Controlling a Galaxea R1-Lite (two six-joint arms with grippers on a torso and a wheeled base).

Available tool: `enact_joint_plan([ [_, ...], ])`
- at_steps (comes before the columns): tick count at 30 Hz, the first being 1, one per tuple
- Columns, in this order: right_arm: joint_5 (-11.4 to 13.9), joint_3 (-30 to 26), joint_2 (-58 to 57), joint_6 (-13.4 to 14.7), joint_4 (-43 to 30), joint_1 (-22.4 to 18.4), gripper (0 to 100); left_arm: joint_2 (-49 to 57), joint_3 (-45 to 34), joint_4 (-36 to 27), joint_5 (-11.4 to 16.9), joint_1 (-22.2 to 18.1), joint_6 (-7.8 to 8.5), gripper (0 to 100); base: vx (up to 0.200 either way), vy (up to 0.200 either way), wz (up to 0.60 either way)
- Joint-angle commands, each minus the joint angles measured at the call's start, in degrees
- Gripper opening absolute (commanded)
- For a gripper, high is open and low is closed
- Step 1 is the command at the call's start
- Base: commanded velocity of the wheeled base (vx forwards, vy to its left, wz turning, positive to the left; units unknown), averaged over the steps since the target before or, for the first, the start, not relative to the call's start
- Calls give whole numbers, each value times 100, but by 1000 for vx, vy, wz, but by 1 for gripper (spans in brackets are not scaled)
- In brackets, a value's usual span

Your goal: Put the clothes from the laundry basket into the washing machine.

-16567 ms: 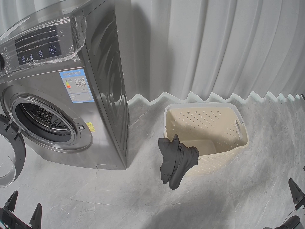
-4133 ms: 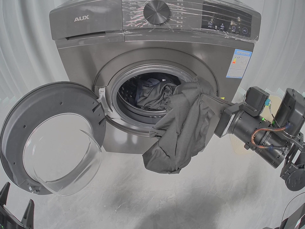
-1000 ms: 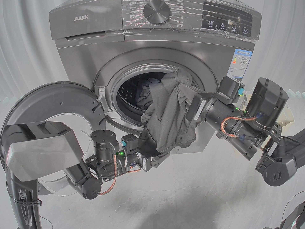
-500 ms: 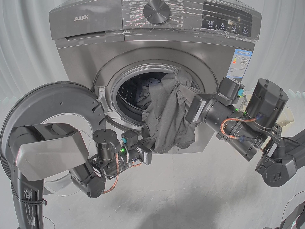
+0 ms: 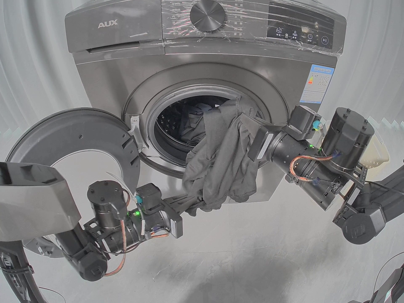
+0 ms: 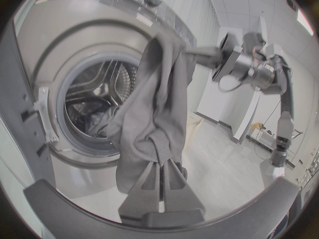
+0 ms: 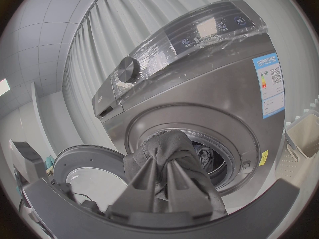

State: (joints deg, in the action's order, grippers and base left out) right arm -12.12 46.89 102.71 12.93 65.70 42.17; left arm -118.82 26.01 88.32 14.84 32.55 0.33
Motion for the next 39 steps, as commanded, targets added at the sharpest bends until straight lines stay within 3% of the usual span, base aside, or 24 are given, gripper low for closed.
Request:
enact_joint_plan([
  [1,-54,-197,153,95,40,-103,100,1327,-650,54,186,-38,-68,0,0,0,0],
  [5,-80,-461,171,78,-39,-147,100,1529,-475,54,186,-126,-86,0,0,0,0],
  [10,-19,-1023,241,-1,-66,-165,100,1660,-141,54,142,-91,-402,0,0,0,0],
  [18,16,-1252,399,-221,-66,-51,100,1660,-17,54,125,-64,-420,0,0,0,0],
  [39,43,-1384,760,-248,-66,-77,100,1986,88,54,186,-82,-455,0,0,0,0],
])
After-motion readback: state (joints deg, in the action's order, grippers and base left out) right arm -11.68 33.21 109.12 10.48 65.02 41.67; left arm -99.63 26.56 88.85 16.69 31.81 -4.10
